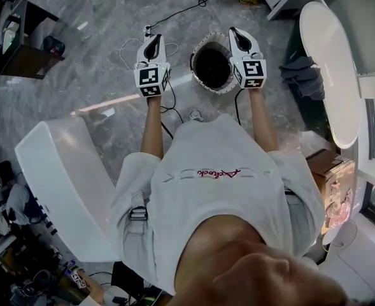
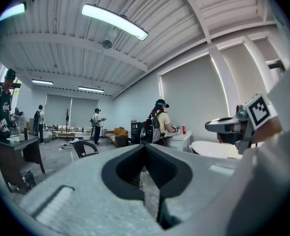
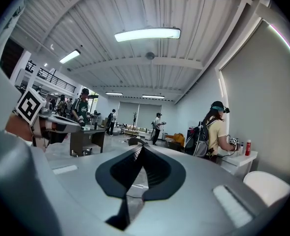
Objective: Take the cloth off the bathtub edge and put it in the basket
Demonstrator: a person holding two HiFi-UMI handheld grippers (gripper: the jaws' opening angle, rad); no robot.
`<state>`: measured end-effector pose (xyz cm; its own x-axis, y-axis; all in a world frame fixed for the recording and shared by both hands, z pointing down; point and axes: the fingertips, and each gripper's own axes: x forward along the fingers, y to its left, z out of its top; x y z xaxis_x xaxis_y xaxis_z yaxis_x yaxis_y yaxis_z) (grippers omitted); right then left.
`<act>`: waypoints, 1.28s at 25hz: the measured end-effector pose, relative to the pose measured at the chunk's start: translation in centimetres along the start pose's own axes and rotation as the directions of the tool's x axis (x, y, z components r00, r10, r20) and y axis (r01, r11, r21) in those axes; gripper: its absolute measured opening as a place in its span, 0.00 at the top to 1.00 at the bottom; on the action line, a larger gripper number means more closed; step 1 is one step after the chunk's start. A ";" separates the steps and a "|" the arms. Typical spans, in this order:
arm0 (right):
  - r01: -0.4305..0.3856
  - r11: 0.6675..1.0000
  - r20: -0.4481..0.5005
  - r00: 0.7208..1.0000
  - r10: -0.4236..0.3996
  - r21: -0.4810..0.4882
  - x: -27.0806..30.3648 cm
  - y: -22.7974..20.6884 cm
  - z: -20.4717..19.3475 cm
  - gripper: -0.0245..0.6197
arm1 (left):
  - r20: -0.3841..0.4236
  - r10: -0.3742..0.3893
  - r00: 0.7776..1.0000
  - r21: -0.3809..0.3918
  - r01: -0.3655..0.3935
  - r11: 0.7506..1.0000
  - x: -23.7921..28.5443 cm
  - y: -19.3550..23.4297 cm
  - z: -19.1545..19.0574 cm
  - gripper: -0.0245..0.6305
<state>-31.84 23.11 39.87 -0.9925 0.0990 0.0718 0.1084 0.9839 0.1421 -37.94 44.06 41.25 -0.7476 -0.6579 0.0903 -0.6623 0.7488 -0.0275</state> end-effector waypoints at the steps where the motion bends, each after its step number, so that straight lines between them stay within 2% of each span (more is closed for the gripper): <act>1: 0.003 1.000 0.000 1.000 -0.003 -0.003 0.6 0.0 0.1 0.95 | 0.000 -0.003 1.000 -0.001 0.003 1.000 0.5 0.5 0.0 0.96; 6: 0.020 1.000 -0.005 1.000 -0.020 -0.007 2.0 -0.6 0.1 0.95 | 0.003 -0.019 1.000 -0.012 0.019 1.000 2.5 1.0 -0.2 0.96; 12: 0.067 0.998 -0.012 0.998 -0.067 0.010 0.9 -2.9 -0.8 0.95 | -0.013 -0.082 0.997 0.025 0.083 0.996 4.7 -1.6 -0.2 0.96; 15: 0.084 0.996 -0.018 0.996 -0.084 0.019 -0.1 -3.7 -1.2 0.95 | -0.017 -0.096 0.995 0.019 0.097 0.995 5.1 -2.5 -0.2 0.96; 21: 0.205 0.978 -0.036 0.978 -0.204 0.025 -4.0 -8.0 -1.8 0.95 | -0.008 -0.217 0.976 0.013 0.217 0.976 7.9 -7.8 0.7 0.96; 23: 0.264 0.964 -0.046 0.964 -0.262 0.030 -6.3 -10.0 -2.3 0.95 | -0.013 -0.281 0.960 0.020 0.281 0.959 9.1 -10.9 0.7 0.96; 25: 0.334 0.942 -0.056 0.942 -0.332 0.034 -9.1 -12.4 -2.8 0.95 | -0.017 -0.356 0.934 0.031 0.357 0.934 10.4 -14.5 0.8 0.96; 32: 0.568 0.821 -0.101 0.821 -0.562 0.051 -21.3 -20.0 -5.3 0.95 | -0.016 -0.584 0.812 0.059 0.584 0.810 13.5 -28.6 1.8 0.96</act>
<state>-12.57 0.54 40.72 -0.8701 -0.4866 0.0787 -0.4778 0.8718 0.1076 -29.21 13.64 41.45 -0.2194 -0.9699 0.1052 -0.9756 0.2176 -0.0282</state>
